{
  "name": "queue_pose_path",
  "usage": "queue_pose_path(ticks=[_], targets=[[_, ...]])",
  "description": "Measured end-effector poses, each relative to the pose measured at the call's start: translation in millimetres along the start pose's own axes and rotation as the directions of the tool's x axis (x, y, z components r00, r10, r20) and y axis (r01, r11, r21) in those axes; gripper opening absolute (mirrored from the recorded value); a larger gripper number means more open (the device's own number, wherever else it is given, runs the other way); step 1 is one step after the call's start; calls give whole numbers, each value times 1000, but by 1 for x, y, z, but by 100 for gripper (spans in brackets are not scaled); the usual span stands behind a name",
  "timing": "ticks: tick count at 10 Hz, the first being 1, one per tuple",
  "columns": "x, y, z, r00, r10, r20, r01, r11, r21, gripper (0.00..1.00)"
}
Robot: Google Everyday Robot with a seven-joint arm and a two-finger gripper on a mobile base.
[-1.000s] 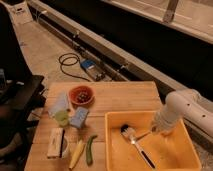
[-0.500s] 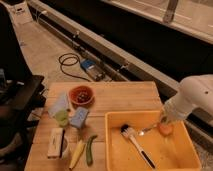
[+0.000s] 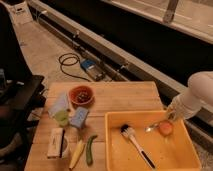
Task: Place fork in tray
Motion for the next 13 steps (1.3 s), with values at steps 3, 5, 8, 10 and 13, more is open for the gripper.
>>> queue_pose_path(ticks=[3, 5, 8, 10, 13], targets=[[-10, 9, 25, 999, 7, 37, -5, 999, -46, 0], [-21, 23, 43, 997, 19, 76, -13, 996, -88, 0], [-38, 39, 71, 990, 38, 135, -18, 989, -148, 0], [-50, 47, 88, 986, 45, 161, -15, 983, -184, 0], [-68, 55, 127, 977, 57, 207, -6, 971, -239, 14]])
